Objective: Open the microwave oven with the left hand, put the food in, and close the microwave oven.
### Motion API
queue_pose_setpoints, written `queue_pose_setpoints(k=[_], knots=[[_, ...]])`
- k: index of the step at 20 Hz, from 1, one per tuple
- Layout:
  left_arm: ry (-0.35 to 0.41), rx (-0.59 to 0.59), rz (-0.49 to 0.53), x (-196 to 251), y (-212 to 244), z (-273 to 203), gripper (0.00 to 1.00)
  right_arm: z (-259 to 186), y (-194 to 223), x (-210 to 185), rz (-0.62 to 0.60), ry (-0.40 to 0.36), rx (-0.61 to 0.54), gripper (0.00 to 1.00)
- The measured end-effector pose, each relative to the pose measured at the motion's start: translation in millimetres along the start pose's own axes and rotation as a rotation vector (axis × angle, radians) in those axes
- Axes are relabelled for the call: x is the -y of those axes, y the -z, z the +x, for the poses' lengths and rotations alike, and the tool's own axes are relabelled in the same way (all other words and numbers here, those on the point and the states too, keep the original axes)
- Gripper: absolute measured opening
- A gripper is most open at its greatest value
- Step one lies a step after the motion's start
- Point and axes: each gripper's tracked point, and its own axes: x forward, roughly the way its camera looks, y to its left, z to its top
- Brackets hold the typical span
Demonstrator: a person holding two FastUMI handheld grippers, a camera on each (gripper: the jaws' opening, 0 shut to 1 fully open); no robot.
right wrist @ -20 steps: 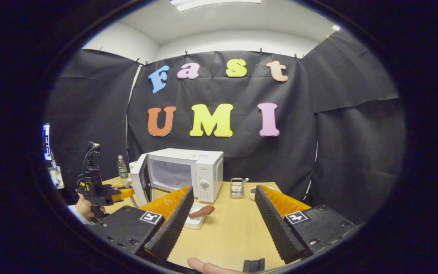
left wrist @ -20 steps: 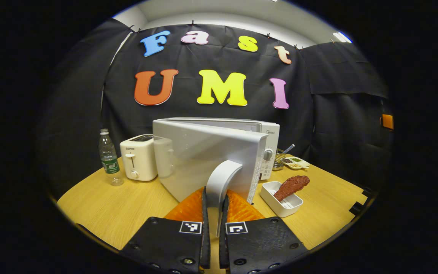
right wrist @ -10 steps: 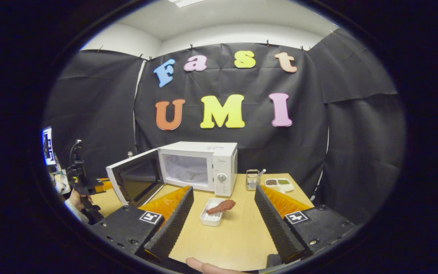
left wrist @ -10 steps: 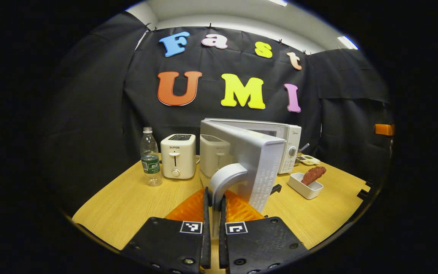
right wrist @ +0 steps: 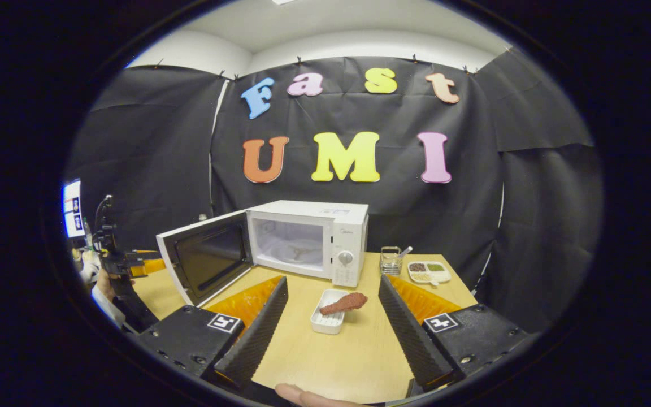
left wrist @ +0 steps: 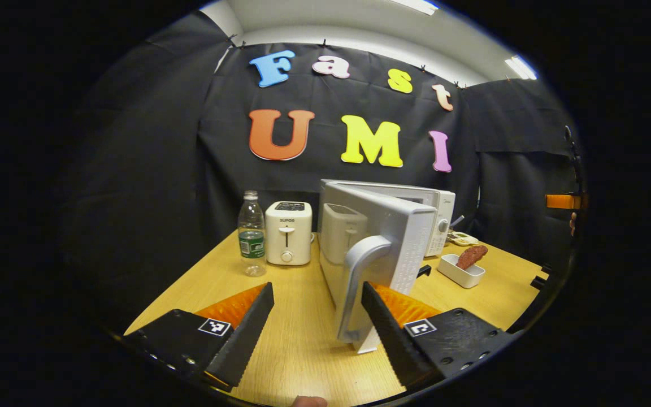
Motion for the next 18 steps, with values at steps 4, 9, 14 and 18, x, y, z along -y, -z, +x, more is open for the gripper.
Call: queue_pose_setpoints(k=[4, 9, 14, 18], knots=[[-0.145, -0.001, -0.055, -15, -15, -36, 0.93, 24, 1, 22, -0.014, 0.021, -0.025, 0.94], [-0.211, 0.057, -0.005, 16, -60, -83, 0.93, 69, 19, 39, 0.062, -0.015, -0.126, 1.0], [-0.174, 0.11, 0.022, 75, -102, -91, 0.93, 116, 53, 51, 0.165, -0.084, -0.297, 1.0], [-0.139, 0.119, 0.018, 113, -114, -84, 0.94, 150, 74, 52, 0.227, -0.174, -0.412, 0.84]])
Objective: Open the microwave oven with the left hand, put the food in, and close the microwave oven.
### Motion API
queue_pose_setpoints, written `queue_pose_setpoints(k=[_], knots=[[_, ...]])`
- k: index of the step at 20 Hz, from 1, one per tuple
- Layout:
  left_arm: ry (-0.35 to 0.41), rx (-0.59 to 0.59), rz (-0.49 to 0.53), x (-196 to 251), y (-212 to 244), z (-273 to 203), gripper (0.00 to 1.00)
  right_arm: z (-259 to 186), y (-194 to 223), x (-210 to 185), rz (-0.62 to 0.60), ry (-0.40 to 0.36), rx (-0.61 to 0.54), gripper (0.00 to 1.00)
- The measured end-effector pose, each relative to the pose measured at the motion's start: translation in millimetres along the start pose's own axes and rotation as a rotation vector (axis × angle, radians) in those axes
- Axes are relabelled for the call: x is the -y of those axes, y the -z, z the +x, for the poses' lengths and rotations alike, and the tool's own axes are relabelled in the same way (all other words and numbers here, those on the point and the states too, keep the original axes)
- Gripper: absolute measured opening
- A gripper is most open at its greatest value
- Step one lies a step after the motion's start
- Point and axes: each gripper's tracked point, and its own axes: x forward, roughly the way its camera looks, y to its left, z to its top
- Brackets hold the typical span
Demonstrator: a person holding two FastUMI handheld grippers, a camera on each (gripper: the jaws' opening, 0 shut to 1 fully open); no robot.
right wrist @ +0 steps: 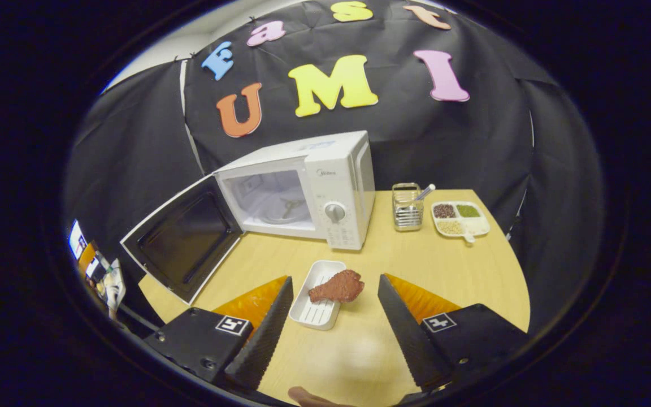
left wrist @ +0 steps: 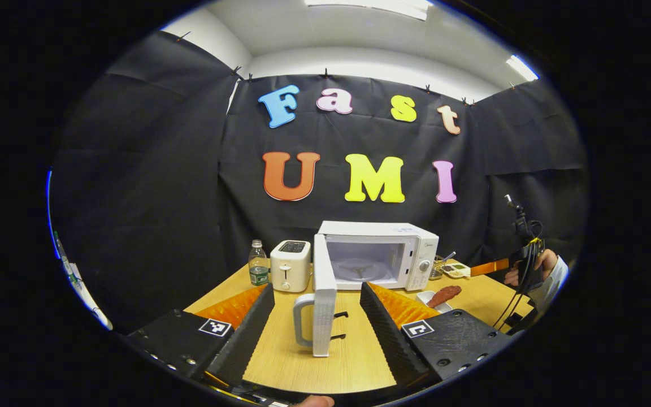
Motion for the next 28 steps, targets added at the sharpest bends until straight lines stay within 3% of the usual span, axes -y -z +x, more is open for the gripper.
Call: queue_pose_setpoints(k=[1, 2, 5, 6, 7, 8, 9, 10, 11, 12, 13, 14, 17, 23, 28], knots=[[0.0, 0.007, -0.003, 7, -3, 3, 0.94, 10, 5, 4, 0.015, -0.02, -0.029, 0.94], [0.001, 0.012, -0.004, 15, -6, 5, 0.94, 23, 6, 7, 0.034, -0.047, -0.059, 0.94], [0.003, 0.04, 0.008, 28, -15, 12, 0.94, 56, 15, 20, 0.121, -0.125, -0.158, 0.75], [-0.008, 0.061, 0.016, 26, -19, 16, 0.94, 67, 17, 24, 0.15, -0.148, -0.182, 0.84], [-0.02, 0.064, 0.014, 23, -20, 17, 0.94, 75, 21, 26, 0.176, -0.171, -0.208, 0.67], [-0.034, 0.054, 0.007, 19, -17, 20, 0.95, 82, 23, 27, 0.21, -0.193, -0.231, 0.78], [-0.047, 0.048, -0.002, 16, -16, 22, 0.95, 88, 26, 24, 0.239, -0.226, -0.252, 0.63], [-0.059, 0.044, -0.011, 13, -17, 23, 0.95, 93, 29, 21, 0.269, -0.256, -0.271, 0.72], [-0.067, 0.041, -0.016, 11, -16, 24, 0.95, 96, 33, 21, 0.293, -0.264, -0.285, 0.54], [-0.084, 0.037, -0.015, 7, -15, 24, 0.95, 98, 36, 23, 0.297, -0.265, -0.308, 0.48], [-0.119, 0.045, -0.008, -1, -16, 24, 0.94, 96, 37, 26, 0.331, -0.256, -0.31, 0.28], [-0.149, 0.055, 0.002, -9, -18, 25, 0.94, 99, 35, 20, 0.34, -0.275, -0.308, 0.2], [-0.154, 0.044, 0.0, -9, -13, 26, 0.94, 90, 35, 13, 0.292, -0.249, -0.288, 0.11], [-0.099, 0.034, -0.014, -3, -10, 18, 0.94, 48, 21, -17, 0.137, -0.153, -0.187, 0.1], [-0.064, 0.041, -0.02, 0, -10, 10, 0.94, 17, -11, -60, -0.044, -0.036, -0.001, 0.1]])
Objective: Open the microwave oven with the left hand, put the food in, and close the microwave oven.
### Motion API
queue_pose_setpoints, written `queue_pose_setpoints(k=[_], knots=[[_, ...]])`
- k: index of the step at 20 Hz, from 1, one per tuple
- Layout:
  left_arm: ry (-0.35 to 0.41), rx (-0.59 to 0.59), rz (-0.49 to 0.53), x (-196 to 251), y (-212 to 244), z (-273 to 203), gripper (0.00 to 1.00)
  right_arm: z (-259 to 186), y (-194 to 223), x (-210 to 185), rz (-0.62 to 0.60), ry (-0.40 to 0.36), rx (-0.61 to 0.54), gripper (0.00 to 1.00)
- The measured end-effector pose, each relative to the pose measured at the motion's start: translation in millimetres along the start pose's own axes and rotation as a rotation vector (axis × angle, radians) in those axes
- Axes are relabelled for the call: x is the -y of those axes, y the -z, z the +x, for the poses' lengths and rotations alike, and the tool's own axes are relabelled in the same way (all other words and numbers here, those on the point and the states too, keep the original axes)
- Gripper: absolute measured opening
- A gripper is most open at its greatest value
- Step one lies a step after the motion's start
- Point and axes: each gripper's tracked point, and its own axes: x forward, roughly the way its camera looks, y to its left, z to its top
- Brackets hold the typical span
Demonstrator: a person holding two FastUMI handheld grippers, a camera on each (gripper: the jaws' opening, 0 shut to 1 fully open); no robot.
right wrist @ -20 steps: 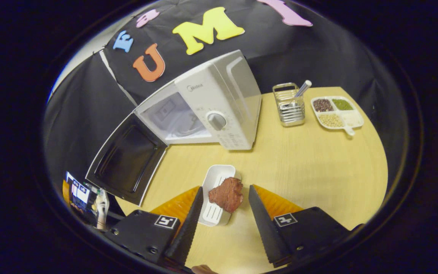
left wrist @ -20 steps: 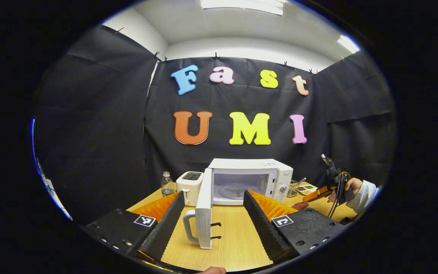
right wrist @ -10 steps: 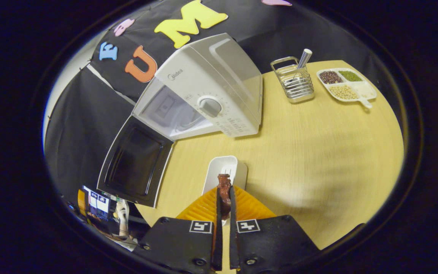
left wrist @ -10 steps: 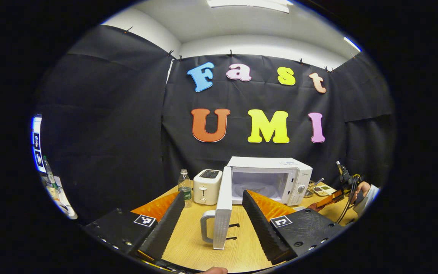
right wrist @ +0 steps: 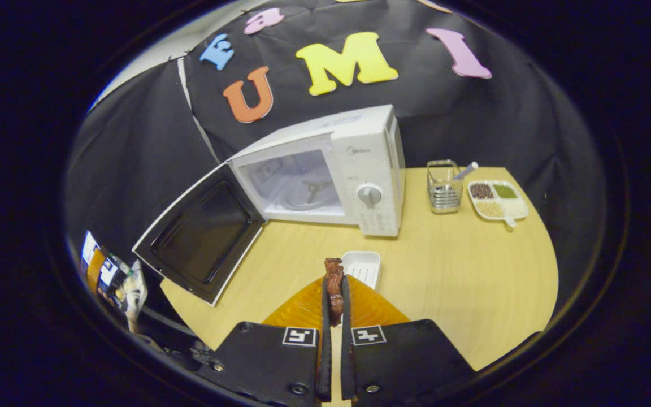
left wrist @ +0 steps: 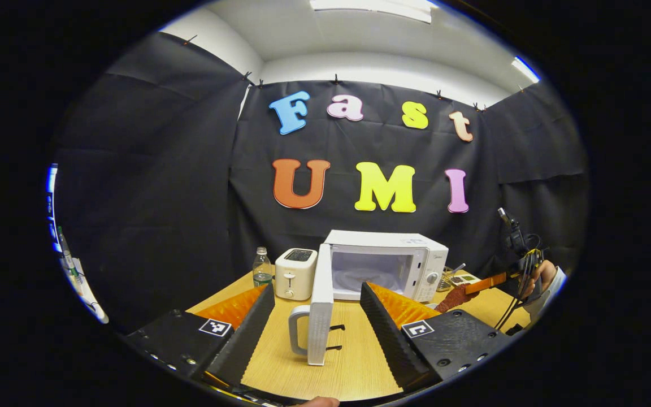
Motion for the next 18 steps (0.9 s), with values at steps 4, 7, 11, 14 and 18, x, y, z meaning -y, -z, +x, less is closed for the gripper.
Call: queue_pose_setpoints(k=[4, 7, 11, 14, 18], knots=[[0.022, -0.01, 0.0, 1, 3, -3, 0.94, 7, -23, -51, -0.058, 0.017, 0.124, 0.1], [0.025, -0.023, 0.008, -3, 10, -6, 0.93, 32, -39, -75, -0.083, 0.049, 0.208, 0.1], [0.032, -0.036, 0.008, -14, 21, -10, 0.94, 85, -56, -101, -0.082, 0.08, 0.277, 0.1], [0.023, -0.043, -0.008, -27, 28, -10, 0.94, 127, -69, -108, 0.003, 0.112, 0.322, 0.1], [0.01, -0.034, 0.005, -38, 34, -4, 0.93, 183, -90, -101, 0.139, 0.181, 0.411, 0.1]])
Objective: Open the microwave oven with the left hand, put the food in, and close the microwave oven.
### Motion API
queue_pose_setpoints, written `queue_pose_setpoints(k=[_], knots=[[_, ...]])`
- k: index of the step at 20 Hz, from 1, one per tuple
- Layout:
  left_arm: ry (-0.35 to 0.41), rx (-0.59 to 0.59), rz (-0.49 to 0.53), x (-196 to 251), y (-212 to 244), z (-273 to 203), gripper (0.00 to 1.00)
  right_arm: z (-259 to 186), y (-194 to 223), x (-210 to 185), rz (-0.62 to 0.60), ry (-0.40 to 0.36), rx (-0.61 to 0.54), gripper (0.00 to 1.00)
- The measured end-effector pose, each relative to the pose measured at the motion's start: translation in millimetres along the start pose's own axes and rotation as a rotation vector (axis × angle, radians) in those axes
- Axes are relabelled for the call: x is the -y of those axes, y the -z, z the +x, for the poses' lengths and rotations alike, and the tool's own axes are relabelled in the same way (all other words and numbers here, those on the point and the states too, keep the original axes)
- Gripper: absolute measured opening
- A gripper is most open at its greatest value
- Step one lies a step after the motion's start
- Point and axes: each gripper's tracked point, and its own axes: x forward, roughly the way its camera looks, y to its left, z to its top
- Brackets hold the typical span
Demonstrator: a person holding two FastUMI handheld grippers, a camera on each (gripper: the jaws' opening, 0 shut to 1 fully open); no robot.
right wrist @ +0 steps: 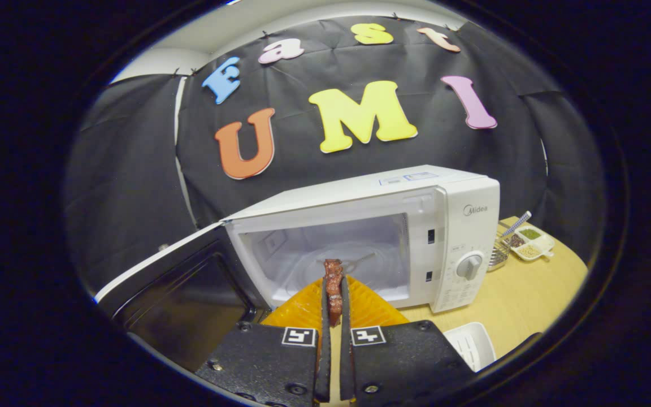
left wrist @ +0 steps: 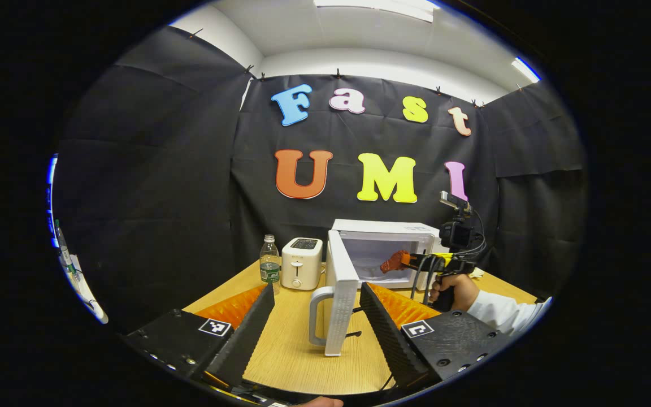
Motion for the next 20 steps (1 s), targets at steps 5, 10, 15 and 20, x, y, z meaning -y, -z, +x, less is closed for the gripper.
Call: queue_pose_setpoints(k=[5, 10, 15, 20], knots=[[0.005, -0.044, -0.016, -5, 18, 20, 0.94, 75, 24, 10, 0.241, 0.119, 0.019, 0.1], [0.0, -0.058, -0.027, -15, 21, 30, 0.94, 120, 42, 13, 0.432, 0.171, 0.072, 0.11], [-0.003, -0.035, -0.027, -21, 16, 36, 0.94, 151, 43, 10, 0.429, 0.172, 0.093, 0.14], [-0.004, -0.044, -0.029, -22, 20, 41, 0.94, 158, 48, 16, 0.364, 0.203, 0.074, 0.22]])
